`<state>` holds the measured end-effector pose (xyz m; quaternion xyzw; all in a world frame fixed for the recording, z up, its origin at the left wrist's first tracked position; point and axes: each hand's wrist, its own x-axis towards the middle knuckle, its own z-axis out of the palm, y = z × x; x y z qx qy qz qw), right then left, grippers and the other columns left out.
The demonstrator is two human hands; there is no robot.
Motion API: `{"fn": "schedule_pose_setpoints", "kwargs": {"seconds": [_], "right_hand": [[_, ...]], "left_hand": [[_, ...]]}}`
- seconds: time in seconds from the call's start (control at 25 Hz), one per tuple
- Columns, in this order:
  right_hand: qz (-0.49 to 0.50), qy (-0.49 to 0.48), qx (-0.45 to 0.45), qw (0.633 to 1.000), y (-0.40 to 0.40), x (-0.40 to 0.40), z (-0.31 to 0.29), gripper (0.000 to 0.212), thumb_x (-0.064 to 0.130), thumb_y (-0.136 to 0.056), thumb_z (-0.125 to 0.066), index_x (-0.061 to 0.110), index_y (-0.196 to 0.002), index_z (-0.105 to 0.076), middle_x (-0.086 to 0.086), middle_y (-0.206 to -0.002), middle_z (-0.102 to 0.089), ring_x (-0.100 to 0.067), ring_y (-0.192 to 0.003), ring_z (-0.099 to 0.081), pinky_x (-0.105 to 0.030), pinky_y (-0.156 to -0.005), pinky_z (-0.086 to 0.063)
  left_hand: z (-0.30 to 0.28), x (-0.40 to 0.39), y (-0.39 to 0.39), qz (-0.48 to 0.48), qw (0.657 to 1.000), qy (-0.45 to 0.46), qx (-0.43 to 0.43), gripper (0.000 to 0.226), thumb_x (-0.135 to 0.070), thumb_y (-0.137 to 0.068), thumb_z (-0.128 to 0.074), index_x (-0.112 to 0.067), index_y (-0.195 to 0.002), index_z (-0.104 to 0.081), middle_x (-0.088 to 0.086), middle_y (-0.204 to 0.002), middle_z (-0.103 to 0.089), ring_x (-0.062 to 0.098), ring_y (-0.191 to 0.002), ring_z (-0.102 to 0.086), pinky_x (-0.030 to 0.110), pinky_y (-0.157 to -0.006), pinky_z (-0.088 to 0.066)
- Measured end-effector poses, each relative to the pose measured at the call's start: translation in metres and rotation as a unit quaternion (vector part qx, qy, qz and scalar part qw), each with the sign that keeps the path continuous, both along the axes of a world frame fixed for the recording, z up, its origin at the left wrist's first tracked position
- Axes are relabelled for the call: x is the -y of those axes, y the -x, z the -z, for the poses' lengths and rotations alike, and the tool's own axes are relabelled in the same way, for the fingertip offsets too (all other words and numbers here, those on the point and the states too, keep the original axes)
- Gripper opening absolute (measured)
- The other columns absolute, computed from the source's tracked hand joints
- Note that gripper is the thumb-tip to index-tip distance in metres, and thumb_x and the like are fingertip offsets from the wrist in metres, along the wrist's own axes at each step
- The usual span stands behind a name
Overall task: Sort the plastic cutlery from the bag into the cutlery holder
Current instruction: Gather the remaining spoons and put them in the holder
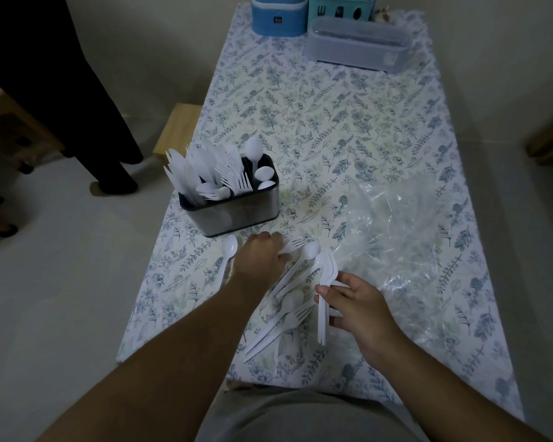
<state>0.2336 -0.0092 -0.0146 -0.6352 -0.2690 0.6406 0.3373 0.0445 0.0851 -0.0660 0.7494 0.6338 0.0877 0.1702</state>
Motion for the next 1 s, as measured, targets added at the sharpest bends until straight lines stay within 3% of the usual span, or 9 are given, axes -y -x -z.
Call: {"fn": "schedule_pose_setpoints", "kwargs": {"seconds": [0.16,0.24,0.36,0.52,0.6,0.68,0.8,0.88,1.0], "right_hand": [[-0.013,0.003,0.014,1.000,0.001,0.006,0.000,0.033,0.016,-0.091,-0.074,0.022,-0.124,-0.069,-0.001,-0.100,-0.081,-0.017,-0.096,-0.076,-0.036,-0.074,-0.060],[-0.007,0.002,0.016,1.000,-0.001,0.008,0.001,0.034,0.016,-0.091,-0.074,0.022,-0.124,-0.068,0.000,-0.100,-0.081,-0.015,-0.095,-0.076,-0.033,-0.072,-0.060],[0.005,0.002,0.016,1.000,-0.003,0.011,0.001,0.032,0.014,-0.092,-0.073,0.022,-0.122,-0.069,-0.001,-0.096,-0.081,-0.015,-0.092,-0.077,-0.031,-0.068,-0.060],[0.022,0.001,0.003,1.000,-0.005,0.008,0.002,0.031,0.012,-0.092,-0.073,0.020,-0.122,-0.069,-0.004,-0.097,-0.081,-0.019,-0.091,-0.077,-0.041,-0.077,-0.063],[0.034,0.002,-0.024,0.999,-0.005,0.004,0.001,0.031,0.009,-0.092,-0.071,0.017,-0.122,-0.069,-0.006,-0.098,-0.080,-0.021,-0.091,-0.077,-0.040,-0.076,-0.063],[0.028,-0.004,-0.053,0.998,-0.003,0.001,-0.002,0.029,0.007,-0.094,-0.068,0.016,-0.122,-0.070,-0.007,-0.101,-0.080,-0.021,-0.091,-0.076,-0.038,-0.073,-0.062],[-0.006,-0.026,-0.069,0.997,0.004,-0.001,-0.004,0.030,0.007,-0.096,-0.065,0.018,-0.124,-0.069,-0.007,-0.106,-0.079,-0.024,-0.100,-0.076,-0.044,-0.082,-0.062],[-0.016,-0.039,-0.061,0.997,0.008,0.000,-0.004,0.031,0.007,-0.097,-0.064,0.019,-0.124,-0.068,-0.008,-0.106,-0.079,-0.027,-0.103,-0.075,-0.049,-0.090,-0.060],[-0.034,-0.051,-0.050,0.997,0.011,0.001,-0.003,0.030,0.006,-0.096,-0.065,0.021,-0.123,-0.069,-0.009,-0.100,-0.080,-0.027,-0.099,-0.076,-0.047,-0.090,-0.059]], "left_hand": [[-0.005,-0.013,-0.008,0.019,1.000,0.001,-0.013,0.039,-0.033,-0.085,-0.072,-0.013,-0.113,-0.052,0.010,-0.103,-0.064,0.030,-0.098,-0.062,0.038,-0.074,-0.049],[-0.005,-0.016,-0.011,0.065,0.997,-0.010,-0.042,0.027,-0.025,-0.091,-0.064,-0.011,-0.111,-0.053,0.011,-0.100,-0.064,0.032,-0.095,-0.062,0.034,-0.067,-0.044],[-0.005,-0.023,-0.011,0.039,0.997,0.006,-0.061,0.016,-0.018,-0.094,-0.054,-0.008,-0.107,-0.057,0.013,-0.094,-0.068,0.034,-0.087,-0.066,0.031,-0.061,-0.040],[-0.012,-0.023,-0.001,-0.130,0.985,0.051,0.105,0.012,-0.019,-0.087,-0.065,-0.014,-0.097,-0.067,0.002,-0.083,-0.071,0.020,-0.075,-0.064,0.021,-0.064,-0.045],[-0.026,-0.007,0.001,-0.222,0.922,0.127,0.292,0.006,-0.020,-0.087,-0.070,-0.017,-0.092,-0.068,-0.002,-0.079,-0.071,0.019,-0.074,-0.067,0.025,-0.067,-0.056],[-0.045,0.021,-0.007,-0.274,0.817,0.227,0.453,0.009,-0.015,-0.089,-0.071,-0.014,-0.097,-0.068,0.007,-0.087,-0.074,0.021,-0.077,-0.070,0.035,-0.074,-0.062],[-0.060,0.057,-0.023,-0.282,0.738,0.300,0.535,0.013,-0.012,-0.091,-0.070,-0.010,-0.104,-0.068,0.009,-0.088,-0.074,0.017,-0.075,-0.069,0.027,-0.070,-0.057],[-0.060,0.066,-0.029,-0.309,0.710,0.289,0.563,0.012,-0.011,-0.092,-0.069,-0.010,-0.103,-0.070,0.006,-0.080,-0.071,0.013,-0.069,-0.066,0.025,-0.069,-0.055],[-0.053,0.073,-0.033,-0.321,0.737,0.246,0.542,0.012,-0.011,-0.092,-0.069,-0.012,-0.103,-0.074,0.004,-0.077,-0.071,0.015,-0.067,-0.064,0.027,-0.069,-0.057]]}}
